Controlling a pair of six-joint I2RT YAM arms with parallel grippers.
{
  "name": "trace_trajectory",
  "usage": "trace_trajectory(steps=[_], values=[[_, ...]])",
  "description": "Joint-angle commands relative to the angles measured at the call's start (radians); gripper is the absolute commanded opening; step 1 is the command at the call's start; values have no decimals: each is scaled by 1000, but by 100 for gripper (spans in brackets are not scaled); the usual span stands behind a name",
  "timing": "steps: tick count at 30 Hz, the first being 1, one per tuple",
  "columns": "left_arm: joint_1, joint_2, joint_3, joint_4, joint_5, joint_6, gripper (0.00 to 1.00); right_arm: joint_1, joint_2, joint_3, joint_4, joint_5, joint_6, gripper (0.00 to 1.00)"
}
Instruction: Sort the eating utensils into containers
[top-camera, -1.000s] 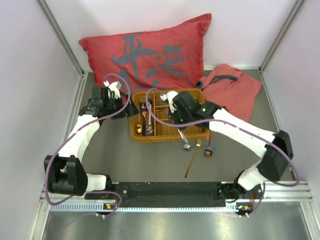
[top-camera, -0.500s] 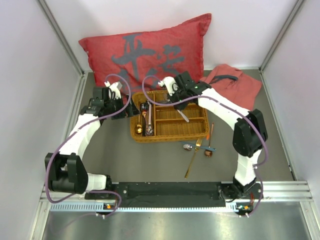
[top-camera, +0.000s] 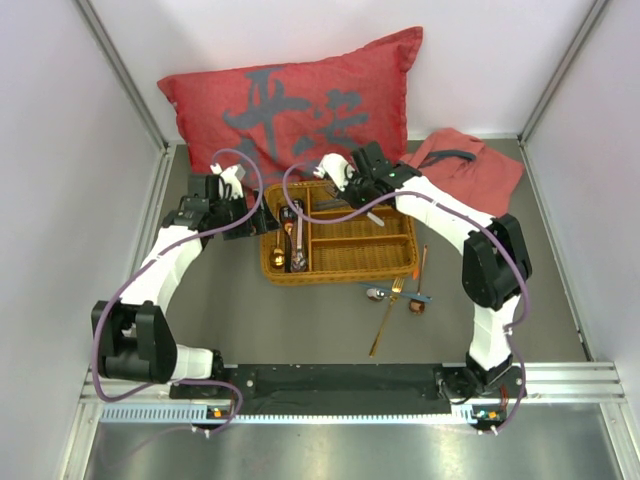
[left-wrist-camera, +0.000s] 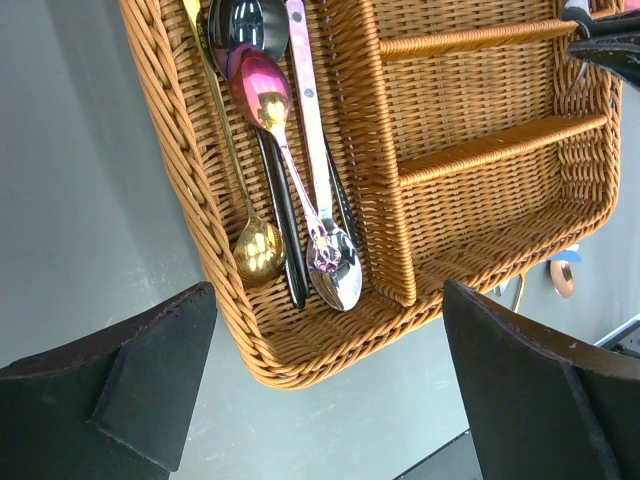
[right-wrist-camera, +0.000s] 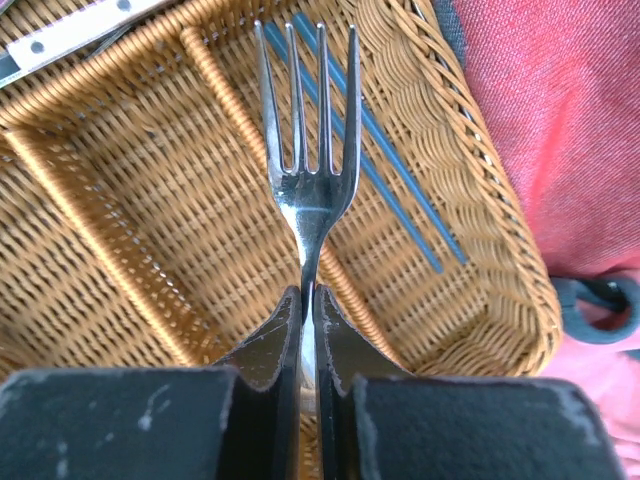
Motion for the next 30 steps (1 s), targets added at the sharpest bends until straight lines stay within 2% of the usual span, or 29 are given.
trace_trajectory(steps=[1, 5, 9, 16, 18, 20, 21, 23, 25, 30], values=[[5, 9, 28, 15, 15, 6, 98, -5, -58, -36, 81, -7, -116, 1], [5, 9, 28, 18, 15, 5, 98, -7, -25, -29, 39, -16, -180, 2], [5, 9, 34, 17, 12, 5, 98, -7, -14, -24, -15, -124, -194, 4], [5, 13, 40, 12, 9, 6, 98, -5, -63, -41, -23, -138, -139, 17], [5, 13, 40, 14, 11, 5, 98, -7, -72, -41, -19, -117, -113, 30], [5, 13, 45, 17, 15, 0, 98, -5, -106, -54, 11, -112, -92, 38], [5, 13, 46, 15, 18, 0, 98, -5, -123, -70, 35, -114, -86, 51], [5, 7, 49, 17, 17, -1, 98, -4, -196, -125, 127, -102, -57, 61], [5, 3, 51, 11, 14, 0, 98, -4, -254, -184, 179, -86, -41, 99], [5, -6, 52, 15, 12, 0, 98, -4, -493, -367, 428, -31, 71, 99]])
